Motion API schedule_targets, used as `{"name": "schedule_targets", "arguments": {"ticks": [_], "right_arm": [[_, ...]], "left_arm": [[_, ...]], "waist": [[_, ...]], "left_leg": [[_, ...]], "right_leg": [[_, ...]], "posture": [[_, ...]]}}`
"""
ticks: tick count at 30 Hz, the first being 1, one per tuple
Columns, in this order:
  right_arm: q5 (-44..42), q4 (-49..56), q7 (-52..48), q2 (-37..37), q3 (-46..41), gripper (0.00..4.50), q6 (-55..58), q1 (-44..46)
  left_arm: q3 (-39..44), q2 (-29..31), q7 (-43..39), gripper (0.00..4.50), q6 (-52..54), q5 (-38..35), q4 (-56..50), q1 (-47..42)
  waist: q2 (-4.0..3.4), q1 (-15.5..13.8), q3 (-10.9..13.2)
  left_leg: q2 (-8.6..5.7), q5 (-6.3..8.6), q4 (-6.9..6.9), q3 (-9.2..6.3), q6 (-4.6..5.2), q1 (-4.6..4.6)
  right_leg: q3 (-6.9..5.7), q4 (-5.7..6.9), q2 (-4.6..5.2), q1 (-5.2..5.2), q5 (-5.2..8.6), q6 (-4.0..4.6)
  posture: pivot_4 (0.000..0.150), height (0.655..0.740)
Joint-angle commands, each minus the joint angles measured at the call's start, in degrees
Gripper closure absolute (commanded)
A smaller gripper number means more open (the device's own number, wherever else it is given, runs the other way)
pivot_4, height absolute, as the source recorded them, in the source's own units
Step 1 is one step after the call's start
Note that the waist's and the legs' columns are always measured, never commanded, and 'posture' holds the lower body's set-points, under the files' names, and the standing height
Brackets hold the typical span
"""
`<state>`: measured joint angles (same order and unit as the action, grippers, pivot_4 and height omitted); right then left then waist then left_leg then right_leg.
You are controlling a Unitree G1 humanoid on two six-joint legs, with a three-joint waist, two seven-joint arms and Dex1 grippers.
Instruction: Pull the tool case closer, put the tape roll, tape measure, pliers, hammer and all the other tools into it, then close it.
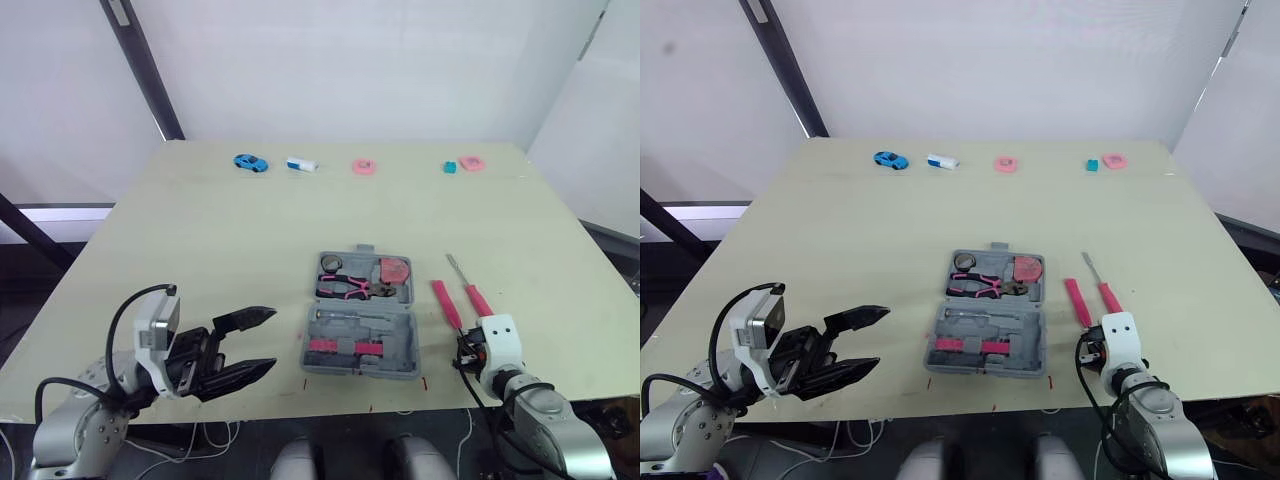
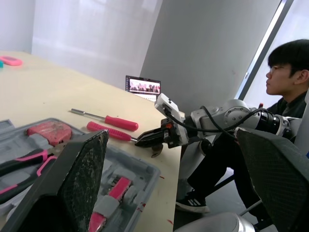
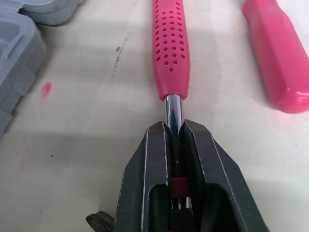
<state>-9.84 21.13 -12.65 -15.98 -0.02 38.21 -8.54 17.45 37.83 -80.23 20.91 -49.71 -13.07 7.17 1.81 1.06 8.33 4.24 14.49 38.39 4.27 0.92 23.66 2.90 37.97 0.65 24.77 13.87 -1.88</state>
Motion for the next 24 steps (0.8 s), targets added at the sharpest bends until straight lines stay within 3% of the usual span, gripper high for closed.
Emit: {"name": "schedule_targets", "arguments": {"ticks": [1,8,13,18,24], "right_arm": [[-5.8,6.5,-6.4,-3.2,-2.8,4.48,1.1,1.9],[-19.2,19.6,-24.9,-22.5,-1.8,4.48,12.7,11.9],[-19.5,19.6,-37.4,-37.3,10.7,4.48,20.0,30.6],[-17.8,16.1,-40.5,-37.5,24.1,4.48,27.2,46.9],[-9.9,7.4,-41.1,-33.5,37.2,4.48,25.4,55.1]], "left_arm": [[1.0,0.0,0.1,0.00,0.3,-1.6,-2.2,0.5],[4.4,2.2,-1.3,0.00,1.0,-2.8,0.5,1.3],[8.1,5.5,-4.4,0.00,-0.2,-1.3,5.3,1.9],[10.2,8.9,-7.8,0.00,-0.6,-0.6,9.1,1.6],[10.3,10.7,-7.8,0.00,0.6,-0.7,9.2,0.4]], "waist": [[-0.20,0.0,0.1],[-0.42,0.0,0.3],[-0.60,0.0,0.5],[-0.48,0.1,0.5],[-0.46,-0.3,0.5]], "left_leg": [[0.00,0.00,0.00,0.00,0.00,0.01],[0.00,0.00,0.00,-0.02,0.00,0.00],[-0.01,0.01,0.04,-0.09,0.00,0.04],[0.01,0.00,-0.04,-0.07,0.01,0.11],[-0.05,0.01,-0.07,0.10,0.00,0.33]], "right_leg": [[0.00,0.00,0.00,0.01,-0.01,0.01],[0.03,0.01,-0.06,0.02,0.00,-0.02],[-0.16,0.02,0.02,0.04,0.01,0.18],[-0.08,0.01,0.04,0.29,-0.05,0.24],[-0.21,-0.01,0.23,0.38,-0.04,0.34]], "posture": [[0.150,0.7400],[0.150,0.7400],[0.150,0.7400],[0.150,0.7400],[0.150,0.7400]]}}
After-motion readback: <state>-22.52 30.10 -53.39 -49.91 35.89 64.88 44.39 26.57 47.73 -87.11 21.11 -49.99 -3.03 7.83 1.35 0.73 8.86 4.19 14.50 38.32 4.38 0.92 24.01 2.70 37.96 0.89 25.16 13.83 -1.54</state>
